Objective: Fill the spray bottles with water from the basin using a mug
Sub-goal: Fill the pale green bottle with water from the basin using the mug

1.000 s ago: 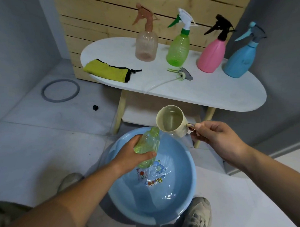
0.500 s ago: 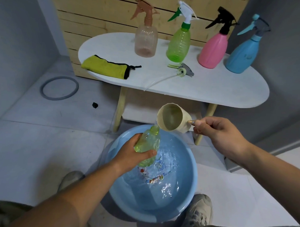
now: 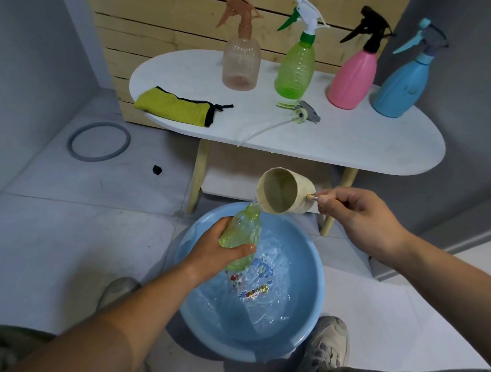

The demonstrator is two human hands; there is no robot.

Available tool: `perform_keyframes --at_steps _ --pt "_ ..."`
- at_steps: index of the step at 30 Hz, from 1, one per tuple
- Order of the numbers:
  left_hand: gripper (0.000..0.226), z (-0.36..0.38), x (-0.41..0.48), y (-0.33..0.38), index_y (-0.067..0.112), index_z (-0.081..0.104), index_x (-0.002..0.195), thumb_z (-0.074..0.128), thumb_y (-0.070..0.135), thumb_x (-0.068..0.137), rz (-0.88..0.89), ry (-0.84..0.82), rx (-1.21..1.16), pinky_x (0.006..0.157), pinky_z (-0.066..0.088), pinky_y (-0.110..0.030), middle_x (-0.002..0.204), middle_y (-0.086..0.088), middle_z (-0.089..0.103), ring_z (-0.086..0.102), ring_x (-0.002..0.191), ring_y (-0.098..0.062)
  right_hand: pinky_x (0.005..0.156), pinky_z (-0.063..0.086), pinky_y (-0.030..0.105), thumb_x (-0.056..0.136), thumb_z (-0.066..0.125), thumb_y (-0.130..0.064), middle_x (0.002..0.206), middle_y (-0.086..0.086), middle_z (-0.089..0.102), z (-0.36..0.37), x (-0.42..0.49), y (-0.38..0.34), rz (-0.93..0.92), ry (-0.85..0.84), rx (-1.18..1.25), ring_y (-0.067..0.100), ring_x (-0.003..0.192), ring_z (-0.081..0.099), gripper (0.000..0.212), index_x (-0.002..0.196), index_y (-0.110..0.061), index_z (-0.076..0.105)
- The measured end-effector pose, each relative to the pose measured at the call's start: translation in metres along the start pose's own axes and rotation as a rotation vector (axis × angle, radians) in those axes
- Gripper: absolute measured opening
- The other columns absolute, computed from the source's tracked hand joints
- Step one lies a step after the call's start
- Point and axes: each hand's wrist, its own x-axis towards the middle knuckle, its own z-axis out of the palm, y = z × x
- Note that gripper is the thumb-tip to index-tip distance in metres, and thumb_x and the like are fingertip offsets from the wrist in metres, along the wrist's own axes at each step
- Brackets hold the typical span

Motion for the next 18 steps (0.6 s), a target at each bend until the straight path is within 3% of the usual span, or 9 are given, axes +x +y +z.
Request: perform_keyframes --at_steps 6,13,18 --pt "0.057 -0.0005 -0.0012 -0.0019 0.037 0.063 0.120 0.090 0.040 0.070 0.004 0.001 0.000 0.085 0.054 -0.019 0.111 0.026 0.071 0.068 0.102 0.005 0.082 0.049 0.029 0.084 0.061 -0.051 0.096 0.000 0.074 0.0004 -0.0011 -0.0030 -0.015 0.004 0.001 0.019 0.090 0.066 0.019 0.082 -0.036 0.074" --pt "0.078 0.0000 -0.0009 -0.0023 0.037 0.063 0.124 0.087 0.060 0.053 -0.007 0.005 -0.006 0.090 0.055 -0.022 0.113 0.023 0.072 0.068 0.106 0.002 0.082 0.051 0.035 0.090 0.061 -0.042 0.099 0.009 0.071 0.0002 -0.0011 -0.0041 -0.030 0.013 -0.039 0.028 0.095 0.061 0.015 0.081 -0.037 0.072" --pt "0.079 0.0002 -0.0017 -0.0024 0.037 0.063 0.125 0.087 0.061 0.053 -0.016 0.004 -0.009 0.093 0.055 -0.027 0.114 0.021 0.072 0.068 0.107 0.000 0.070 0.043 0.016 0.094 0.062 -0.030 0.099 0.004 0.072 0.0008 -0.0009 -0.0046 -0.039 0.020 -0.049 0.028 0.093 0.061 0.024 0.072 -0.027 0.070"
